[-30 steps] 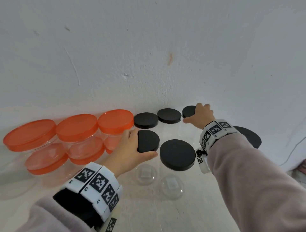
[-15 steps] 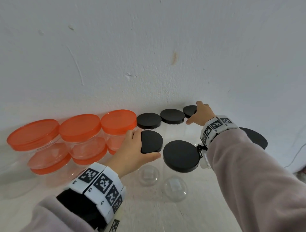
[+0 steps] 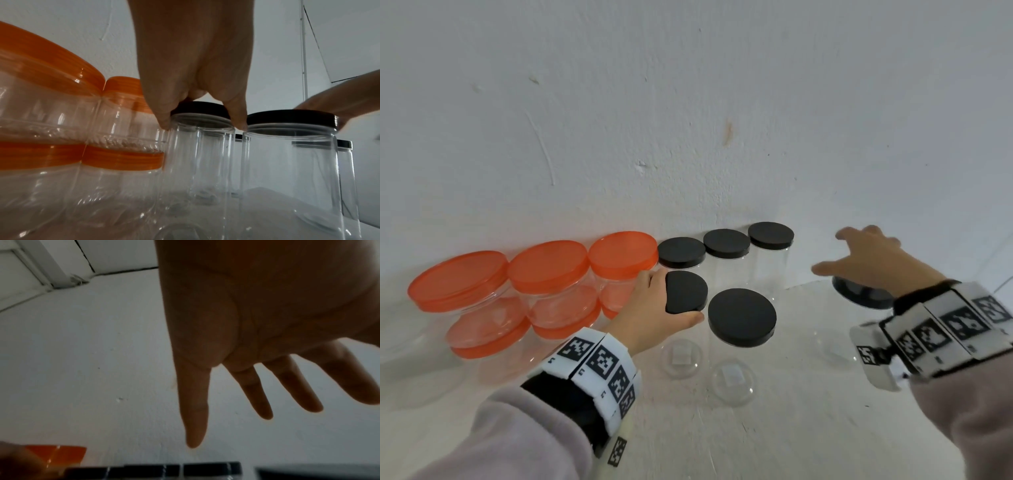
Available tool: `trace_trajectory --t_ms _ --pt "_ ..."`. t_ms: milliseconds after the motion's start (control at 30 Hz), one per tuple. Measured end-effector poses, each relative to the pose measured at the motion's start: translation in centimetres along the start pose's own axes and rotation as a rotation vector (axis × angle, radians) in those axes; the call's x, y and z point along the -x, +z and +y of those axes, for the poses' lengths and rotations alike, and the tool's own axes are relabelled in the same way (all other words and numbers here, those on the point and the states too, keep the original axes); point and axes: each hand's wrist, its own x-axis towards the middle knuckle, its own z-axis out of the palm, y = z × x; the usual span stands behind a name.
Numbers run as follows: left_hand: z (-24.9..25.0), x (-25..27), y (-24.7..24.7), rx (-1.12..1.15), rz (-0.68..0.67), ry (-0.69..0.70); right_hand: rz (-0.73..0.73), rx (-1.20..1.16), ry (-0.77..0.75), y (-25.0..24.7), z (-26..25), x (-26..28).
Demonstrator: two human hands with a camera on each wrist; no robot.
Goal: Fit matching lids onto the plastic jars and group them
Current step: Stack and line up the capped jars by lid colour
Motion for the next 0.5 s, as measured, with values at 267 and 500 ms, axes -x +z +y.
trace_trajectory --t_ms 267,500 --pt "0.0 -0.1 0.3 0.007 0.043 0.012 -0.070 -0.178 0.101 2.0 3.8 1.8" --pt "0.0 0.1 0.6 0.075 0.039 0.010 0.013 -0.297 -0.007 3.5 1.2 0.3"
